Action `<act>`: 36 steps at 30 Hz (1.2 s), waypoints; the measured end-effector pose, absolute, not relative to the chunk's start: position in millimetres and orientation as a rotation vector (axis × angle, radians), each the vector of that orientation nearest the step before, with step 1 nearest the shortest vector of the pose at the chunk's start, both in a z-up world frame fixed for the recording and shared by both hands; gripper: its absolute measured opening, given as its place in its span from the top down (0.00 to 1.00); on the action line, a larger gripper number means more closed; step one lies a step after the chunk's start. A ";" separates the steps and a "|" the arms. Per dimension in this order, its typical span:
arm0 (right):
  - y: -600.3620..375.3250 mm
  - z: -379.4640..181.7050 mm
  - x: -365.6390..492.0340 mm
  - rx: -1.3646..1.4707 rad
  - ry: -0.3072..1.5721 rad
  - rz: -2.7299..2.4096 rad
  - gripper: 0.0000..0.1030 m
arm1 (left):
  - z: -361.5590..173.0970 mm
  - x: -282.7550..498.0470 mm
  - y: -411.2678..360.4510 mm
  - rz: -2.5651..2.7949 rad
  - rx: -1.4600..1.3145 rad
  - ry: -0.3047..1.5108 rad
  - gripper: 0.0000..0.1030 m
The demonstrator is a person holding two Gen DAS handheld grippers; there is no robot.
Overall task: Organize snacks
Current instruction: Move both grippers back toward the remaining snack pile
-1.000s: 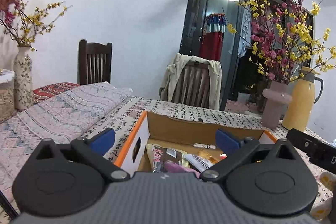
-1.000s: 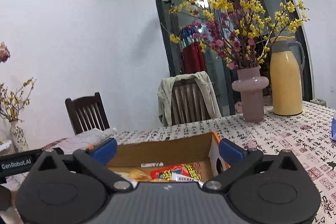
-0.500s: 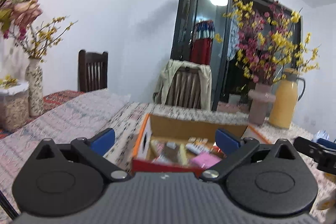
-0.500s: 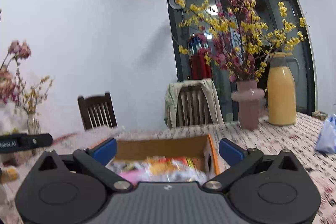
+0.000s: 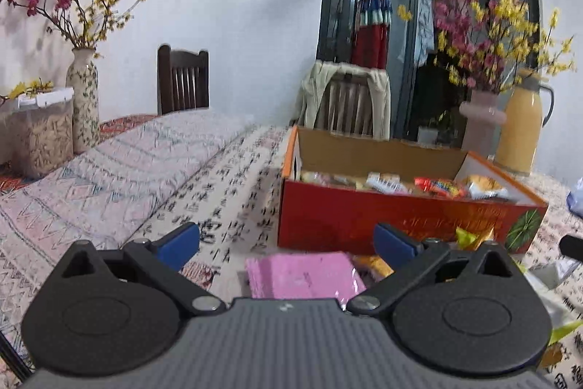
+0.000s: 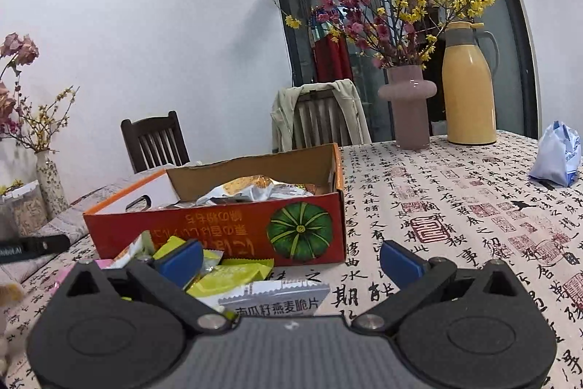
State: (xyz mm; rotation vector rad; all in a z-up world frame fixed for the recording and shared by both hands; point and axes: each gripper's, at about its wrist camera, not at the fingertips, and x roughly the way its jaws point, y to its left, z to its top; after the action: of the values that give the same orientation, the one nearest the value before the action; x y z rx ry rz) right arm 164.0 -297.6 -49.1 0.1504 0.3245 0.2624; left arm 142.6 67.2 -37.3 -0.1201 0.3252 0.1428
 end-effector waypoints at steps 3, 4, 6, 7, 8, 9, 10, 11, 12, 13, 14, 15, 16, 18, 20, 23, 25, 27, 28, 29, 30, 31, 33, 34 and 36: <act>-299.1 -50.2 164.3 0.164 0.324 0.267 0.00 | -37.8 144.6 68.1 0.141 -0.128 0.330 0.00; -299.9 -50.2 164.1 0.169 0.324 0.268 0.00 | -37.8 145.1 68.6 0.138 -0.132 0.331 0.00; -300.7 -50.4 165.4 0.179 0.327 0.270 0.00 | -38.4 145.6 69.0 0.135 -0.134 0.334 0.00; -301.5 -50.6 166.0 0.182 0.328 0.270 0.00 | -38.7 146.4 68.9 0.133 -0.132 0.338 0.00; -302.0 -50.7 165.9 0.185 0.329 0.271 0.00 | -39.0 147.0 68.5 0.130 -0.129 0.342 0.00; -302.1 -50.7 166.2 0.187 0.330 0.272 0.00 | -39.3 147.1 67.7 0.128 -0.125 0.343 0.00; -302.1 -50.6 166.6 0.189 0.331 0.272 0.00 | -39.5 146.6 67.1 0.126 -0.123 0.342 0.00; -302.1 -50.8 166.7 0.192 0.332 0.272 0.00 | -39.5 146.2 66.9 0.125 -0.121 0.339 0.00; -302.3 -51.0 166.9 0.194 0.333 0.272 0.00 | -39.4 146.3 66.5 0.124 -0.121 0.339 0.00; -302.6 -51.1 167.1 0.197 0.335 0.272 0.00 | -39.5 146.5 66.7 0.122 -0.121 0.340 0.00; -302.7 -51.1 167.3 0.200 0.336 0.271 0.00 | -39.7 146.7 67.2 0.121 -0.122 0.341 0.00; -303.1 -51.2 167.4 0.204 0.336 0.271 0.00 | -39.8 147.0 67.4 0.119 -0.124 0.342 0.00; -304.1 -51.3 167.7 0.208 0.336 0.271 0.00 | -40.1 146.9 67.2 0.119 -0.124 0.344 0.00; -304.7 -51.6 168.2 0.213 0.337 0.272 0.00 | -40.4 147.6 67.4 0.115 -0.124 0.348 0.00; -305.0 -51.9 169.1 0.216 0.341 0.272 0.00 | -40.7 148.2 67.1 0.114 -0.123 0.351 0.00; -305.1 -52.1 169.4 0.219 0.342 0.273 0.00 | -40.7 148.6 66.9 0.113 -0.122 0.352 0.00; -305.1 -52.2 169.5 0.219 0.342 0.274 0.00 | -41.0 148.8 66.7 0.112 -0.122 0.353 0.00; -305.1 -52.6 169.7 0.221 0.343 0.275 0.00 | -41.0 149.1 66.9 0.111 -0.123 0.354 0.00; -305.3 -52.6 169.7 0.221 0.344 0.276 0.00 | -41.3 149.0 66.7 0.111 -0.123 0.354 0.00; -305.3 -52.7 170.0 0.222 0.345 0.276 0.00 | -41.6 149.0 66.7 0.110 -0.124 0.354 0.00; -305.3 -52.7 170.1 0.223 0.346 0.277 0.00 | -41.8 149.1 66.6 0.110 -0.124 0.354 0.00; -305.7 -52.7 170.3 0.223 0.346 0.277 0.00 | -41.8 149.2 66.7 0.110 -0.124 0.354 0.00; -305.5 -52.6 170.8 0.224 0.348 0.277 0.00 | -41.9 149.3 66.7 0.110 -0.124 0.355 0.00; -305.6 -52.6 171.0 0.224 0.348 0.278 0.00 | -41.8 149.2 66.7 0.109 -0.124 0.355 0.00; -305.6 -52.6 171.0 0.224 0.349 0.277 0.00 | -41.9 149.3 66.7 0.109 -0.124 0.355 0.00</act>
State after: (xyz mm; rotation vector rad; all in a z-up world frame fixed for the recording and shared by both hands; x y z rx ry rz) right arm 171.0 -305.6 -52.6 0.2243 0.3485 0.2774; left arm 149.3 66.7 -41.9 -0.1239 0.3548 0.1094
